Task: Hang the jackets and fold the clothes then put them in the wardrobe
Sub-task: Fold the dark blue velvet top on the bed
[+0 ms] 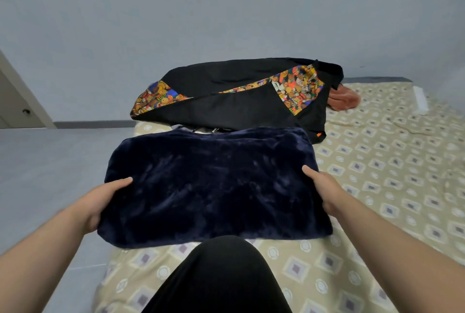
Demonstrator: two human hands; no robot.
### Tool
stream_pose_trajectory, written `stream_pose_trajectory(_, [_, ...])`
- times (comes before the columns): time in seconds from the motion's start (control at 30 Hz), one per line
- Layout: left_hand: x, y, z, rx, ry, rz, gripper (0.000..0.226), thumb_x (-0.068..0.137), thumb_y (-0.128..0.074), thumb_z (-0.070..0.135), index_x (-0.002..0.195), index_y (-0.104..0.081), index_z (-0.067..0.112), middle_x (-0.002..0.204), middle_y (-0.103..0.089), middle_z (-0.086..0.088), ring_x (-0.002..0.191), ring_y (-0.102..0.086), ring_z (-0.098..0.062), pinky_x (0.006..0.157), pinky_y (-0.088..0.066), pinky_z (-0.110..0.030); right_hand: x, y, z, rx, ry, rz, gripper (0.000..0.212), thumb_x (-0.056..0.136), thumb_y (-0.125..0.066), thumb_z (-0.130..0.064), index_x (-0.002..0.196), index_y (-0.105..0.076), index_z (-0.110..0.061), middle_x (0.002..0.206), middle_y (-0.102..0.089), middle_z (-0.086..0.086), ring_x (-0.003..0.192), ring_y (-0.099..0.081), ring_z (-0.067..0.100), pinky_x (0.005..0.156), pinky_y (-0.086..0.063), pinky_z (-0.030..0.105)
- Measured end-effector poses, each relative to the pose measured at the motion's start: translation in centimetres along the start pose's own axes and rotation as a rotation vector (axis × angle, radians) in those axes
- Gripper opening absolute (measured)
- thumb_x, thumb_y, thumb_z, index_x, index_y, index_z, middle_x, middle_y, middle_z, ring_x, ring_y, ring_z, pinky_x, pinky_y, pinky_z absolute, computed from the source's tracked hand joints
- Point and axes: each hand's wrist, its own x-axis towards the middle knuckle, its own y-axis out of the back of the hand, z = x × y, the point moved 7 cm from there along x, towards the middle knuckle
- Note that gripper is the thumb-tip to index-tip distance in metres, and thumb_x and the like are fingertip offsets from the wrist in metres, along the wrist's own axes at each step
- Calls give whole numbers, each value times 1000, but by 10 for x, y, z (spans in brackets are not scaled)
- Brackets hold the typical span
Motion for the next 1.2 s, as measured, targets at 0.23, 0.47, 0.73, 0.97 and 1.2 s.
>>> stream_pose_trajectory(0.23, [54, 3, 25, -142, 41, 24, 43, 84, -67, 48, 112, -72, 16, 107, -74, -15, 84, -74, -35, 78, -56, -47, 53, -4, -5, 182, -165, -103, 42, 95, -58, -47, 122, -69, -18, 117, -73, 10, 106, -70, 31, 88, -54, 44])
stream_pose_trajectory(0.47, [92, 7, 65, -270, 46, 55, 35, 90, -60, 44, 105, -72, 16, 91, -77, -11, 77, -74, -29, 77, -51, -45, 95, -14, -40, 119, -226, -130, 47, 91, -62, -52, 116, -73, -13, 113, -74, 14, 96, -74, 30, 84, -54, 42])
stream_pose_trajectory(0.73, [89, 5, 84, -143, 124, 0, 32, 79, -66, 28, 103, -70, 7, 90, -75, -17, 75, -73, -33, 71, -57, -45, 107, -17, -64, 77, -196, -62, 27, 88, -57, -26, 101, -75, -10, 88, -76, 12, 69, -73, 28, 68, -59, 38])
stream_pose_trajectory(0.97, [43, 8, 160, 81, -122, 99, 14, 89, -58, -2, 99, -67, 4, 81, -75, -15, 62, -72, -26, 51, -59, -33, 77, 13, -144, -162, 161, 69, 26, 86, -54, 8, 108, -65, -3, 76, -70, 11, 68, -66, 26, 69, -56, 37])
stream_pose_trajectory(1.2, [-50, 24, 263, -28, -688, 367, 37, 73, -74, -7, 104, -70, 14, 104, -72, -5, 92, -70, -22, 87, -54, -42, -3, 51, -246, -27, 597, 199, 39, 83, -59, 14, 119, -65, 1, 100, -71, 11, 93, -63, 27, 84, -52, 45])
